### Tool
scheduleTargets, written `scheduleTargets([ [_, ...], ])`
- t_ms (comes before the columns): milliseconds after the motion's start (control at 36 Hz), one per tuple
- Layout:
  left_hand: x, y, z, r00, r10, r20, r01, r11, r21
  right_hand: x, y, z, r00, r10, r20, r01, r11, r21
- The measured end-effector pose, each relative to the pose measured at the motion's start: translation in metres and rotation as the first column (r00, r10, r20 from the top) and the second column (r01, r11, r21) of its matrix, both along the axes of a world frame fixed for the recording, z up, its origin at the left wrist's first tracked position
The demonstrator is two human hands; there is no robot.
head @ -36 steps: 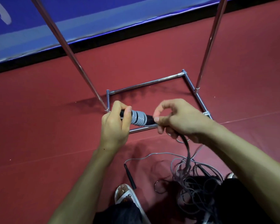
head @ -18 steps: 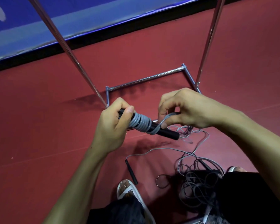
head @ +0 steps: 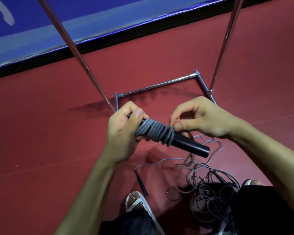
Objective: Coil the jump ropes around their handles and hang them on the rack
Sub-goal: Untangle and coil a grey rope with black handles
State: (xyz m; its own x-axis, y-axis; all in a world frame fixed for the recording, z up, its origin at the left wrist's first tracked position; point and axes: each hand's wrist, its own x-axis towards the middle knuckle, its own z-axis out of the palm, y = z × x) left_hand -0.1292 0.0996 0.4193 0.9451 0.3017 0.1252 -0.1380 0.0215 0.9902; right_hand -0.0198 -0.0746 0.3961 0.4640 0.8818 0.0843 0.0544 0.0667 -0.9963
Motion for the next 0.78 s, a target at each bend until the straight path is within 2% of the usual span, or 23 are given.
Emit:
scheduleTargets([
  [83,0.000,-0.004,0.000,0.999,0.031,0.010,-0.030,0.996,-0.078,-0.001,0.006,-0.009,0.972,0.026,-0.235,-0.003,0.995,0.097],
  [111,0.000,-0.005,0.000,0.999,0.055,0.003,-0.054,0.994,-0.092,-0.002,0.008,-0.011,0.963,0.019,-0.269,0.010,0.994,0.108],
  [194,0.003,-0.008,0.000,0.991,0.134,-0.014,-0.134,0.978,-0.161,-0.008,0.013,-0.014,0.952,-0.015,-0.307,0.055,0.991,0.121],
  [278,0.007,-0.007,0.000,0.984,0.175,-0.013,-0.173,0.949,-0.262,-0.016,0.022,-0.018,0.908,-0.050,-0.416,0.137,0.974,0.183],
  [361,0.013,-0.004,-0.004,0.963,0.264,-0.052,-0.267,0.915,-0.304,-0.024,0.033,-0.021,0.875,-0.158,-0.457,0.260,0.951,0.169],
  [472,0.019,0.002,-0.006,0.927,0.370,-0.057,-0.363,0.849,-0.385,-0.033,0.038,-0.022,0.843,-0.215,-0.493,0.329,0.931,0.156],
  [583,0.022,0.004,-0.010,0.874,0.482,-0.059,-0.474,0.820,-0.320,-0.038,0.042,-0.021,0.845,-0.410,-0.343,0.438,0.899,0.005],
  [639,0.022,0.006,-0.014,0.852,0.522,-0.038,-0.514,0.822,-0.245,-0.038,0.045,-0.020,0.813,-0.521,-0.260,0.521,0.851,-0.074],
  [694,0.021,0.009,-0.018,0.832,0.555,0.009,-0.549,0.826,-0.129,-0.039,0.046,-0.017,0.806,-0.557,-0.201,0.541,0.830,-0.132],
  [722,0.021,0.011,-0.019,0.823,0.567,0.036,-0.564,0.823,-0.064,-0.040,0.046,-0.016,0.805,-0.550,-0.223,0.526,0.835,-0.160],
  [778,0.019,0.012,-0.021,0.817,0.570,0.091,-0.576,0.816,0.057,-0.046,0.049,-0.016,0.759,-0.538,-0.367,0.488,0.843,-0.226],
])
